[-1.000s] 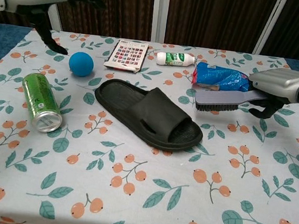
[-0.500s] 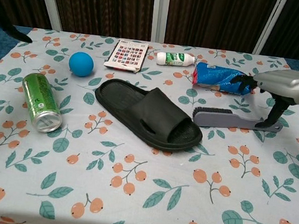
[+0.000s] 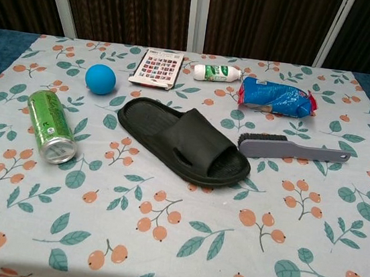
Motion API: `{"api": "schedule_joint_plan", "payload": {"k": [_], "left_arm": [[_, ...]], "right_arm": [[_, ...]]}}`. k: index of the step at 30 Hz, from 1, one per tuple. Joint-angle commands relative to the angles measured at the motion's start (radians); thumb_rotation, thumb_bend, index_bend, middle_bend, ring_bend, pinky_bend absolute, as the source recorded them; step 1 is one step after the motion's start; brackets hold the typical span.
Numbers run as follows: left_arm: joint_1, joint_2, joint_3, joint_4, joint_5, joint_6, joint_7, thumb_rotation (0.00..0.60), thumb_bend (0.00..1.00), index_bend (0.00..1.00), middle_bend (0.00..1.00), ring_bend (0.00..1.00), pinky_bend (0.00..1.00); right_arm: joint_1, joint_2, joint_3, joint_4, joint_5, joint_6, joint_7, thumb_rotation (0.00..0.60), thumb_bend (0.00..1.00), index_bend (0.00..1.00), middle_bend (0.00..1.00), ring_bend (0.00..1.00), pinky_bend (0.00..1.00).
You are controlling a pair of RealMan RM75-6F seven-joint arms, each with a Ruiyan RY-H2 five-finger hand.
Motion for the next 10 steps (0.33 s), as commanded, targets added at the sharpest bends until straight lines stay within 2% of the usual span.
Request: {"api": "schedule_joint_plan", "payload": {"k": [1,6,10], "left_arm": [[0.125,-0.028,0.038,-0.009,0.011,0.152,0.031,0.6,0.16,0.16,0.22,0.13,0.2],[0.202,-0.063,0.068,-0.047,0.043,0.24,0.119,0.6,0.15,0.16,0.22,0.13,0.2],[0.237,-0.081,0.072,-0.07,0.05,0.268,0.159,0.6,0.15,0.16,0.22,0.13,0.19]], "right_arm": [[-0.144,0.027,-0.043,-0.019,-0.05,0.163,0.052,0.6,0.19,0.0,0.12,0.05,0.19],[-0.253,-0.005,-0.06,-0.018,-0.09,0.305,0.083,0.6,0.19,0.0,0.1,0.05,0.17],[-0.294,-0.012,-0.064,-0.025,-0.109,0.342,0.089,0.6,0.19,0.0,0.11,0.05,0.16]]}}
